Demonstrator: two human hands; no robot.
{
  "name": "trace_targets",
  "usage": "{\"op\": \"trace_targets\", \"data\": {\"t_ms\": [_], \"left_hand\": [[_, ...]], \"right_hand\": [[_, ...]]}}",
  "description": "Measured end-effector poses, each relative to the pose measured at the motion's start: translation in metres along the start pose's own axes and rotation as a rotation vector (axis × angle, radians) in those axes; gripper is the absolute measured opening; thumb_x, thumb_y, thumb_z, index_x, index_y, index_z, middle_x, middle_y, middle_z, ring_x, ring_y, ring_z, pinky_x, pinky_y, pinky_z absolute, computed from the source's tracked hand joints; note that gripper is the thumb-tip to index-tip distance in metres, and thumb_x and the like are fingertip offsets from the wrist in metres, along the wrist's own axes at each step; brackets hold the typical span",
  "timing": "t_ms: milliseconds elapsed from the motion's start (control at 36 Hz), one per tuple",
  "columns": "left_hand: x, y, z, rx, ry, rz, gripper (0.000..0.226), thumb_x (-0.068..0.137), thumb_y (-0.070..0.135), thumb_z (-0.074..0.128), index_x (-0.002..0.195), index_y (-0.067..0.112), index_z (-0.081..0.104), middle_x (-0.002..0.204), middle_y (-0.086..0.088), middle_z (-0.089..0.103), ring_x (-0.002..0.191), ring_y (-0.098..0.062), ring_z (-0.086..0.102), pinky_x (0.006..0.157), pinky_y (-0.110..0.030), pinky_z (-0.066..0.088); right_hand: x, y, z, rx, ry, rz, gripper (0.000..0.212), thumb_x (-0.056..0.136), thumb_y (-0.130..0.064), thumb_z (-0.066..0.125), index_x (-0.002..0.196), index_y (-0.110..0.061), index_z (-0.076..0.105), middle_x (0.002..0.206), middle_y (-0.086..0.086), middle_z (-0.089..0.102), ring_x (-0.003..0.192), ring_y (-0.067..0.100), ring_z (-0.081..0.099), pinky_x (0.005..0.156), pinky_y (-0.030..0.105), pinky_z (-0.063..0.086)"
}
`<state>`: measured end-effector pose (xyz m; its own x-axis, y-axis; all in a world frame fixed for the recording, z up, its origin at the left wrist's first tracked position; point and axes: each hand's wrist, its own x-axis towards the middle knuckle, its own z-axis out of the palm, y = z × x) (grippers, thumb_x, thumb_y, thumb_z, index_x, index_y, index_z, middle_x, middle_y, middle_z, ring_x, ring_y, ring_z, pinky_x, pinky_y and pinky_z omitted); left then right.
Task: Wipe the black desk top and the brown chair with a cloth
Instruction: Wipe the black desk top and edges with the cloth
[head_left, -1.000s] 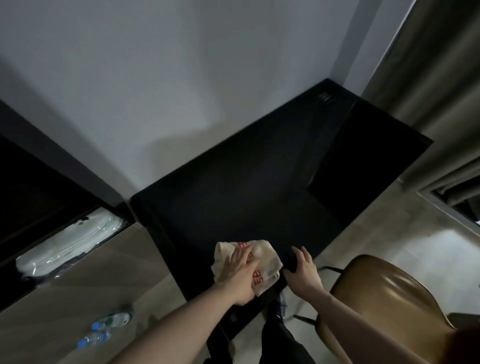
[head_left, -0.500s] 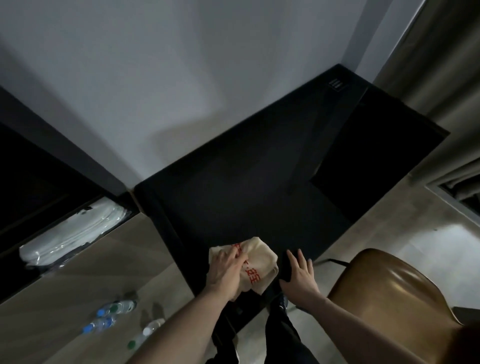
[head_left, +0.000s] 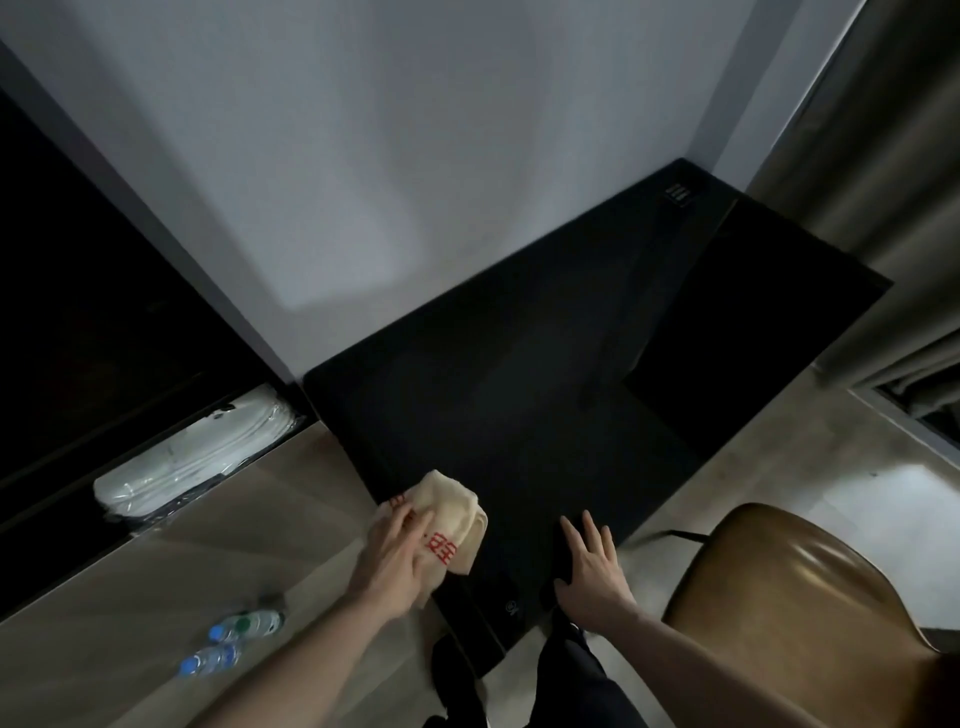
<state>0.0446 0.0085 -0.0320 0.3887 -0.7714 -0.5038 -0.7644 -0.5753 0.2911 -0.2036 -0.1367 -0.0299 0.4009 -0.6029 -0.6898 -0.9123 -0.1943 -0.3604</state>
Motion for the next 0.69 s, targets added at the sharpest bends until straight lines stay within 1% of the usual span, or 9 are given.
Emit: {"op": "trace_targets", "data": {"t_ms": [28,83,194,306,417,472,583,667,694], "left_hand": [[0.001,0.002,0.003,-0.009,-0.040,0.017,0.068,0.103,0.024,0.048,0.162,0.034,0.015,0.170,-0.002,0.000,0.154,-0.030,0.011,0.121,-0.041,0.031],[0.003,0.010,0.007,0.026,-0.069,0.010,0.067,0.105,0.026,0.045,0.162,0.035,0.011,0.170,-0.004,-0.001,0.154,-0.032,0.010,0.123,-0.042,0.027],[0.008,0.026,0.001,0.147,-0.094,-0.041,0.074,0.103,0.033,0.050,0.160,0.043,0.006,0.168,-0.001,0.000,0.147,-0.032,0.022,0.110,-0.043,0.044],[0.024,0.041,-0.016,0.158,-0.177,-0.101,0.074,0.102,0.037,0.051,0.159,0.045,0.005,0.168,-0.001,0.003,0.149,-0.033,0.020,0.112,-0.045,0.041],[0.048,0.066,-0.028,0.046,-0.217,-0.170,0.074,0.098,0.043,0.054,0.157,0.048,0.011,0.161,-0.001,0.012,0.136,-0.033,0.035,0.106,-0.047,0.044],[0.062,0.077,-0.024,0.007,-0.199,-0.222,0.077,0.098,0.040,0.055,0.156,0.052,0.005,0.162,0.001,0.009,0.133,-0.031,0.037,0.104,-0.050,0.047],[0.088,0.108,-0.011,-0.159,-0.139,-0.303,0.063,0.106,0.047,0.041,0.158,0.049,0.004,0.163,-0.002,0.008,0.128,-0.027,0.047,0.099,-0.043,0.051],[0.109,0.139,-0.008,-0.320,-0.083,-0.338,0.063,0.105,0.050,0.042,0.158,0.049,0.009,0.161,-0.003,0.019,0.102,-0.021,0.052,0.083,-0.039,0.049],[0.115,0.149,-0.007,-0.365,-0.066,-0.323,0.064,0.104,0.049,0.044,0.160,0.045,0.011,0.161,-0.005,0.022,0.105,-0.024,0.053,0.085,-0.040,0.048]], "right_hand": [[0.000,0.001,-0.001,-0.018,-0.004,-0.002,0.087,0.094,-0.026,0.052,0.162,-0.028,-0.003,0.168,0.004,-0.015,0.153,0.037,-0.016,0.126,0.050,0.008],[-0.001,0.003,-0.004,-0.046,-0.002,-0.007,0.086,0.095,-0.027,0.051,0.162,-0.029,-0.003,0.168,0.004,-0.016,0.153,0.037,-0.017,0.126,0.050,0.006],[0.003,0.011,-0.016,-0.074,-0.001,-0.017,0.086,0.094,-0.026,0.051,0.162,-0.028,-0.002,0.168,0.004,-0.017,0.153,0.037,-0.017,0.126,0.050,0.007],[0.010,0.027,-0.032,-0.099,-0.008,-0.004,0.087,0.095,-0.027,0.053,0.162,-0.029,-0.003,0.168,0.003,-0.017,0.153,0.037,-0.018,0.126,0.052,0.008],[0.017,0.045,-0.053,-0.088,-0.003,0.013,0.087,0.095,-0.025,0.052,0.162,-0.030,-0.003,0.168,0.001,-0.018,0.153,0.034,-0.019,0.126,0.051,0.008],[0.023,0.054,-0.064,-0.095,0.003,0.014,0.086,0.095,-0.025,0.051,0.162,-0.030,-0.003,0.168,0.001,-0.018,0.153,0.034,-0.019,0.126,0.052,0.009],[0.035,0.075,-0.090,-0.101,0.005,-0.006,0.086,0.095,-0.025,0.052,0.161,-0.031,-0.004,0.167,0.000,-0.019,0.153,0.032,-0.020,0.126,0.051,0.009],[0.044,0.091,-0.110,-0.140,0.005,-0.030,0.087,0.095,-0.023,0.052,0.161,-0.031,-0.004,0.167,0.000,-0.019,0.153,0.032,-0.020,0.126,0.049,0.008],[0.047,0.096,-0.116,-0.152,0.006,-0.036,0.087,0.095,-0.023,0.051,0.161,-0.030,-0.004,0.167,0.001,-0.019,0.153,0.032,-0.020,0.126,0.048,0.008]]}}
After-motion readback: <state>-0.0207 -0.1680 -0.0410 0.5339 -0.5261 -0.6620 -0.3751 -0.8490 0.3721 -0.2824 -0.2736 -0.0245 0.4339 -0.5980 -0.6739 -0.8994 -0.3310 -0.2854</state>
